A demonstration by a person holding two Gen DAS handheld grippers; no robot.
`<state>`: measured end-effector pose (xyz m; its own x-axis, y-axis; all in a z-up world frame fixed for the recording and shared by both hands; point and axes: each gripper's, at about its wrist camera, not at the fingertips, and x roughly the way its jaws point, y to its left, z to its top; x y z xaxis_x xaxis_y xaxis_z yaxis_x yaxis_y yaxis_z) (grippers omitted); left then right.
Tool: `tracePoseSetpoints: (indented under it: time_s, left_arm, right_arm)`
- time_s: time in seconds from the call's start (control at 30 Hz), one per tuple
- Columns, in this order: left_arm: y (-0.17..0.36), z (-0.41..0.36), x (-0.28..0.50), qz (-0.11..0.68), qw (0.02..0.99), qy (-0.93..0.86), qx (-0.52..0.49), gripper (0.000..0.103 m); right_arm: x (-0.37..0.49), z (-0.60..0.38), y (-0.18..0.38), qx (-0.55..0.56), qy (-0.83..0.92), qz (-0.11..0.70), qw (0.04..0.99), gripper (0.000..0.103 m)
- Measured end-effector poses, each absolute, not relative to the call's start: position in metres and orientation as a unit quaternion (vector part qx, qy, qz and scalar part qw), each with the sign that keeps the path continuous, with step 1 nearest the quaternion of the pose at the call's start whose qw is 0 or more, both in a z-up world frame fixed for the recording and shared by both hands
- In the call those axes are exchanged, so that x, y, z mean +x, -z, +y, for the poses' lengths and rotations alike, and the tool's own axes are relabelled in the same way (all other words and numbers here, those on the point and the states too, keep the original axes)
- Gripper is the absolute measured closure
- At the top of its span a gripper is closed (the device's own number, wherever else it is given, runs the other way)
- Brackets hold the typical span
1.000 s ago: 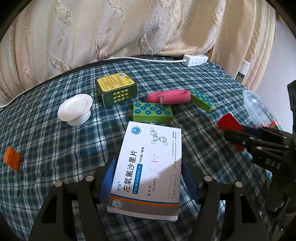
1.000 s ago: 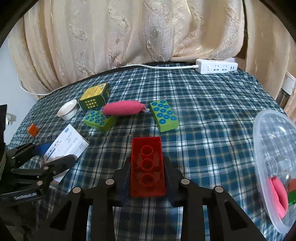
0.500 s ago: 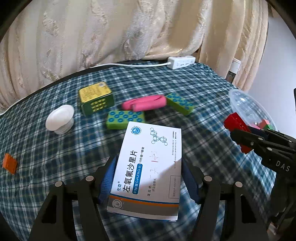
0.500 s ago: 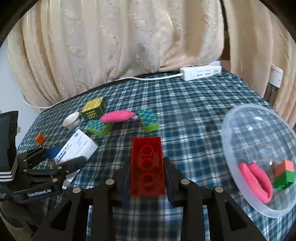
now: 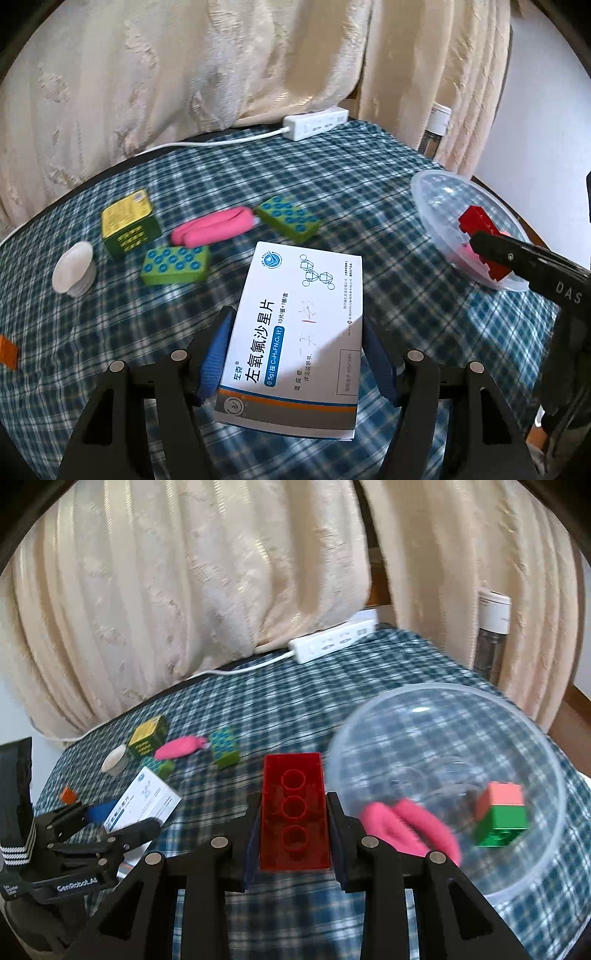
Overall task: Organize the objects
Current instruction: 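Carry the red brick with the right gripper while the left carries the medicine box to the bowl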
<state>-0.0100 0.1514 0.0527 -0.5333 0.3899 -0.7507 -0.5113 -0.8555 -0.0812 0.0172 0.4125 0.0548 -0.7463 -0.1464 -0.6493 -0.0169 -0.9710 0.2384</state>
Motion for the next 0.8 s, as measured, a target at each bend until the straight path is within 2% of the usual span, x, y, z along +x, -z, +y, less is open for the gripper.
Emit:
tracePoseSetpoints:
  time_s: [0.8]
  left_arm:
    - [-0.080,0.272,-0.008,0.117,0.327,-0.854,-0.386,0.035]
  right_arm:
    - [0.031,0.547,-0.058,0.315,0.931,-0.166,-0.087,0.069]
